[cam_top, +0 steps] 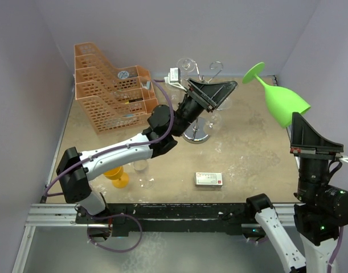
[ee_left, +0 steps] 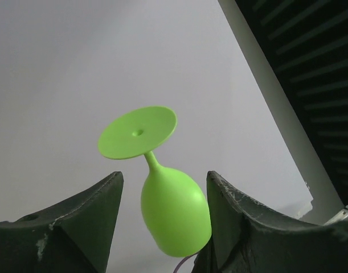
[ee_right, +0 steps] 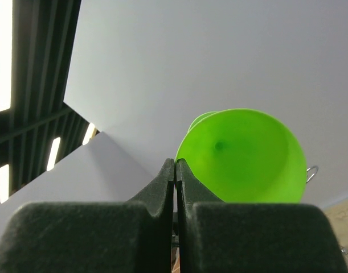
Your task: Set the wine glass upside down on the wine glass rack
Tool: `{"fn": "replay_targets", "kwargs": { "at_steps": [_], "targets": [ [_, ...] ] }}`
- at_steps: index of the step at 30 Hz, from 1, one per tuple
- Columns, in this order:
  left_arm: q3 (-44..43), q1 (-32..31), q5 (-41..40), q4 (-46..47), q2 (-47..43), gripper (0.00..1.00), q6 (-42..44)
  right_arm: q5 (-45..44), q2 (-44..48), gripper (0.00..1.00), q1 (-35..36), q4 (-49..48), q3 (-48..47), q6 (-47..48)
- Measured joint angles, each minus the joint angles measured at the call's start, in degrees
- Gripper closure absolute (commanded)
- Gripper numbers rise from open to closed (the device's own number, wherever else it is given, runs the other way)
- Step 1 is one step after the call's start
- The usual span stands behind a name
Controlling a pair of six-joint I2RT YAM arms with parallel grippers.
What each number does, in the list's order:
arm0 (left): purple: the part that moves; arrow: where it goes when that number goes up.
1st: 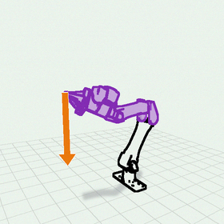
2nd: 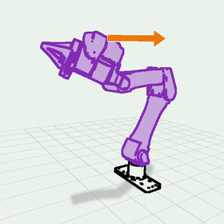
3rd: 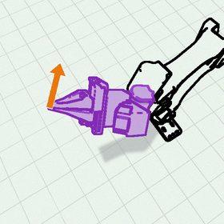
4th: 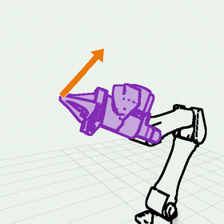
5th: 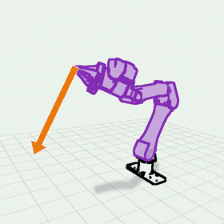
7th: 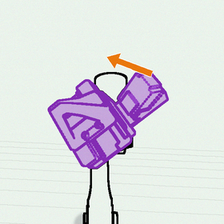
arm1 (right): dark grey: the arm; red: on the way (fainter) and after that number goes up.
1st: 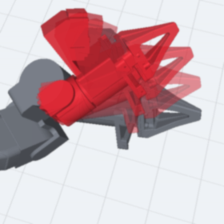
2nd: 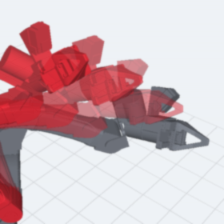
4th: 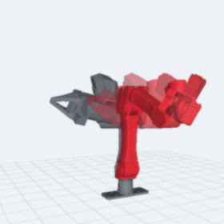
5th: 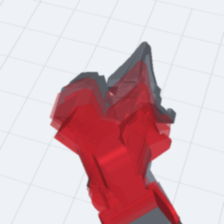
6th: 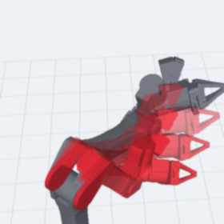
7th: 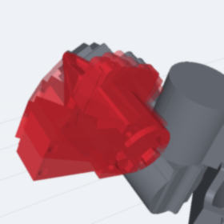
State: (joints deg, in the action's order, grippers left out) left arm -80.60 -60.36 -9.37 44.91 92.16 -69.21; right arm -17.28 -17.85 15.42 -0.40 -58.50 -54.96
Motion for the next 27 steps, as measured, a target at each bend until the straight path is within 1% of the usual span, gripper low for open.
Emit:
{"fn": "replay_targets", "kwargs": {
  "at_steps": [5, 12, 20, 24, 27],
  "targets": [
    [0.0, -0.07, -3.3, -0.28, 0.52, 0.45, -3.48, 2.29, -0.59, 1.0, 0.0, -1.88, 1.2, -1.18],
    [0.0, -0.44, -3.28, 0.5, 3.56, 0.46, -8.15, 3.87, -1.57, 1.0, 0.0, -3.13, 1.73, -1.44],
    [-0.35, -1.53, -3.74, 1.9, 5.25, 0.45, -9.18, 7.58, -3.02, 1.0, 0.0, -4.57, 2.58, -1.38],
    [-0.83, -1.55, -5.22, 4.72, 5.4, 0.45, -9.07, 9.62, -3.26, 1.0, 0.0, -4.63, 2.89, -1.38],
    [-0.92, -1.55, -6.69, 8.2, 5.68, 0.48, -9.03, 11.06, -3.26, 1.0, 0.0, -4.7, 2.89, -1.33]
  ]
}}
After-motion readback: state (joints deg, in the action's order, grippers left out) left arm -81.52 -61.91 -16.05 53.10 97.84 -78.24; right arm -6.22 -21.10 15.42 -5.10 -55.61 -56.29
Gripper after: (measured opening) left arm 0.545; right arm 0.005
